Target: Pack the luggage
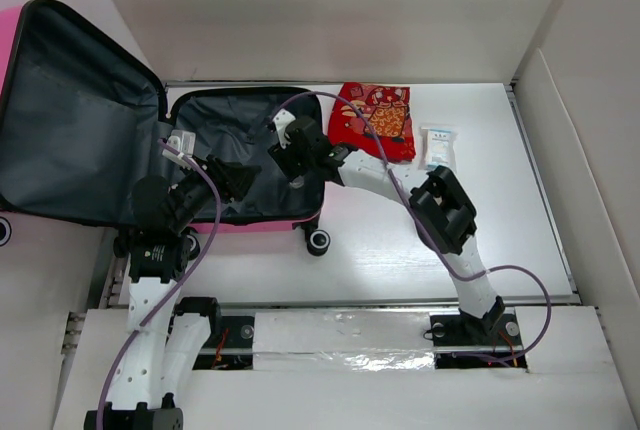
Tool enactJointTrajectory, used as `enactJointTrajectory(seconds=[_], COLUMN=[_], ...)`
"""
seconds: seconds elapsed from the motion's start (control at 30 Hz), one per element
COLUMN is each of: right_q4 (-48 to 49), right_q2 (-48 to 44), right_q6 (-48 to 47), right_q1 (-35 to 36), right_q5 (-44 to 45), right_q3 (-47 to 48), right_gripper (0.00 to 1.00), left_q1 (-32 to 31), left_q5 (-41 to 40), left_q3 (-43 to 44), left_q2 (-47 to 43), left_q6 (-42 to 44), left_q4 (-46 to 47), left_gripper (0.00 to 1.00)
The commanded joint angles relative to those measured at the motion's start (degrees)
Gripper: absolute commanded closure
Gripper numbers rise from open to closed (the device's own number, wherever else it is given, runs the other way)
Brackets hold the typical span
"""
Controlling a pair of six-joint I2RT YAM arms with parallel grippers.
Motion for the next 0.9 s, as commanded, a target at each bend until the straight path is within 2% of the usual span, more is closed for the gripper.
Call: enactJointTrajectory(seconds=[0.0, 0.03, 0.07, 0.13, 0.27, 0.33, 0.4, 0.43, 0.5, 0.57, 0.6, 0.7, 0.8, 0.83, 0.87], right_q4=[4.9, 5.0, 5.0, 4.8, 7.3, 10.3, 16.1, 19.1, 20.7, 21.3, 21.2, 20.0, 19.7, 18.9, 17.9], right_q2=[0.0, -0.2, -0.4, -1.3, -9.1, -13.7, -22.1, -25.1, -33.6, -39.4, -42.1, -53.0, -62.4, -64.0, -66.1], right_q6=[-0.9, -1.1, -1.4, -2.0, -2.6, -2.4, -1.9, -0.8, 1.6, 3.5, 5.7, 12.0, 15.5, 17.4, 18.2], right_q1=[-0.3, -0.3, -0.3, -0.3, 0.2, 0.2, 0.2, -1.0, -2.6, -5.1, -6.1, -11.0, -16.7, -18.0, -19.1], right_q5=[4.0, 3.9, 3.7, 3.2, 2.9, 4.2, 7.0, 8.2, 12.7, 18.1, 24.5, 32.2, 31.2, 30.3, 29.7], right_q3=[5.0, 5.5, 7.0, 8.0, 4.7, -1.1, -7.0, -13.6, -20.4, -31.1, -34.8, -48.9, -59.9, -61.4, -62.5], right_gripper=[0.37, 0.33, 0.24, 0.16, 0.14, 0.15, 0.25, 0.46, 0.78, 1.0, 1.0, 1.0, 1.0, 0.95, 0.77], left_q1=[-0.2, -0.2, -0.2, -0.2, -0.2, -0.2, -0.2, -0.2, -0.2, -0.2, -0.2, -0.2, -0.2, -0.2, -0.2], left_q5=[-0.4, -0.3, -0.2, -0.3, -0.4, -0.2, -0.3, -0.1, 0.1, 0.3, 0.5, 1.3, 1.8, 1.8, 1.7], left_q3=[2.5, 2.6, 2.4, 2.4, 2.5, 2.4, 2.4, 2.6, 2.5, 2.3, 2.3, 2.3, 1.9, 1.9, 2.0], left_q2=[-0.2, -0.2, -0.2, -0.4, 0.1, -0.2, -0.2, -0.1, -0.1, -0.4, -0.3, 0.0, -0.1, 0.1, 0.3], left_q6=[1.0, 1.0, 1.0, 1.0, 1.0, 1.0, 0.9, 1.0, 0.9, 0.8, 0.6, 0.4, 0.0, -0.1, -0.2], left_q4=[1.5, 1.5, 1.6, 1.6, 1.6, 1.6, 1.6, 1.6, 1.7, 2.0, 2.0, 2.5, 3.2, 3.2, 3.4], left_gripper=[0.43, 0.43, 0.43, 0.43, 0.43, 0.43, 0.43, 0.43, 0.43, 0.43, 0.43, 0.43, 0.43, 0.43, 0.43])
